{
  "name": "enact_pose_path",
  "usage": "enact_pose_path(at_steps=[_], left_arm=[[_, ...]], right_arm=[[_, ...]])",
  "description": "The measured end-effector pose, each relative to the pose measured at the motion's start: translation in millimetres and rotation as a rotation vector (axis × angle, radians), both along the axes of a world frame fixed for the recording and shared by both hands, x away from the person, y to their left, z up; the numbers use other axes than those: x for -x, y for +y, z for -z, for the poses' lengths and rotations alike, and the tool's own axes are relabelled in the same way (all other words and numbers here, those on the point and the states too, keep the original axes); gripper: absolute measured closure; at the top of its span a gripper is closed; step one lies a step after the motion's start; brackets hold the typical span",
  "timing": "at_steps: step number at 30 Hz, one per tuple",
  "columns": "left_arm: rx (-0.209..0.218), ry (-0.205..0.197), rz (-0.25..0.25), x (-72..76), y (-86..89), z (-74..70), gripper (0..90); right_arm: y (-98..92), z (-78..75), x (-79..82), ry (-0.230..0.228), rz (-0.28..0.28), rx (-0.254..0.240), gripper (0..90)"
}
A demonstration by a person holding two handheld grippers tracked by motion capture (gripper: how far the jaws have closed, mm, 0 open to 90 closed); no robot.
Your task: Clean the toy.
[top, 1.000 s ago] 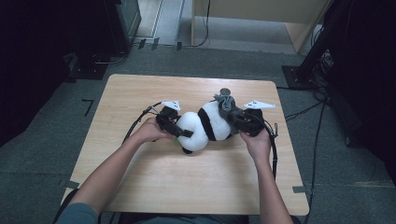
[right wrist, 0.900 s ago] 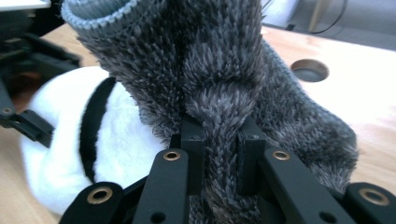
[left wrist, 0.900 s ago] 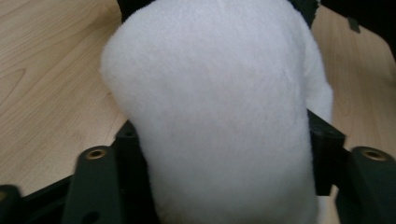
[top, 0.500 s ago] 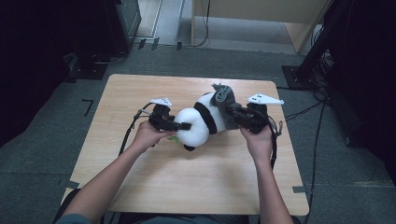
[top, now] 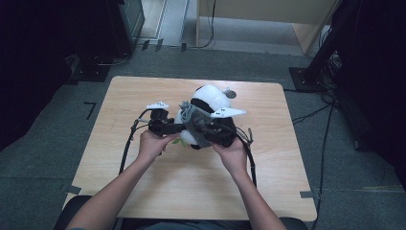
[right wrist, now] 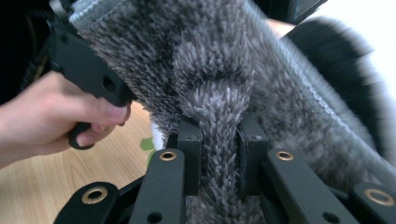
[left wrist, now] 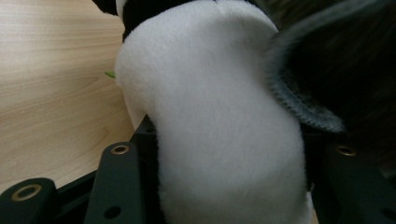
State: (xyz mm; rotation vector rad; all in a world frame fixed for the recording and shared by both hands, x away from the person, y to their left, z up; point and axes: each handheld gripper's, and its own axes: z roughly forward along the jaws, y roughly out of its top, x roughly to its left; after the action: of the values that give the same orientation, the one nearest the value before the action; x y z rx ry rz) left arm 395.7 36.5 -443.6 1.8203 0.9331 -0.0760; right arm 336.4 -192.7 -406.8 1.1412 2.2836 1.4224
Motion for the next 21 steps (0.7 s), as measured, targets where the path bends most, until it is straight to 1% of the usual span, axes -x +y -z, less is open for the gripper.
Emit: enact_pose_path(at_steps=[2,3,4,6,7,9,12,14,16,18,19,20,21], left_arm=[[-0.008,-0.005,-0.003,0.8,1.0,-1.1,46.5],[0.0,0.006,-0.003,0.4,2.0,-1.1,46.5],[0.007,0.012,-0.006,-0.1,2.4,-0.6,46.5],[0.006,0.021,-0.015,-0.6,2.3,0.3,46.4],[0.005,0.023,-0.019,-0.8,2.2,0.8,46.4],[0.013,0.039,-0.027,-1.8,3.6,2.9,46.3],[0.063,0.058,-0.052,-3.3,7.7,4.6,46.5],[0.086,0.07,-0.067,-4.6,10.4,4.8,46.5],[0.089,0.074,-0.077,-5.3,11.8,4.7,46.5],[0.103,0.091,-0.09,-6.1,13.6,5.7,46.5],[0.115,0.105,-0.093,-6.9,14.8,6.5,46.5],[0.137,0.127,-0.095,-7.7,16.1,7.5,46.5],[0.156,0.14,-0.101,-8.0,16.5,7.9,46.5]], right_arm=[[4.7,4.0,2.6,-0.012,-0.006,0.002,76.7],[6.3,4.3,4.4,-0.021,-0.008,0.008,76.9],[7.9,4.6,5.6,-0.023,-0.01,0.005,77.0],[11.5,6.2,7.2,-0.023,-0.019,0.008,77.2],[13.4,7.3,8.2,-0.027,-0.021,0.018,77.2],[16.3,9.4,9.8,-0.03,-0.024,0.035,77.3],[19.5,13.4,11.8,-0.028,-0.039,0.018,77.5],[23.7,16.0,14.1,-0.033,-0.057,0.025,77.8],[30.3,20.7,17.2,-0.051,-0.074,0.059,78.0],[35.0,26.3,19.3,-0.072,-0.086,0.089,78.2],[36.7,28.3,20.0,-0.071,-0.089,0.098,78.3],[38.4,30.4,21.1,-0.064,-0.096,0.108,78.4],[40.2,32.9,22.6,-0.064,-0.104,0.121,78.6]])
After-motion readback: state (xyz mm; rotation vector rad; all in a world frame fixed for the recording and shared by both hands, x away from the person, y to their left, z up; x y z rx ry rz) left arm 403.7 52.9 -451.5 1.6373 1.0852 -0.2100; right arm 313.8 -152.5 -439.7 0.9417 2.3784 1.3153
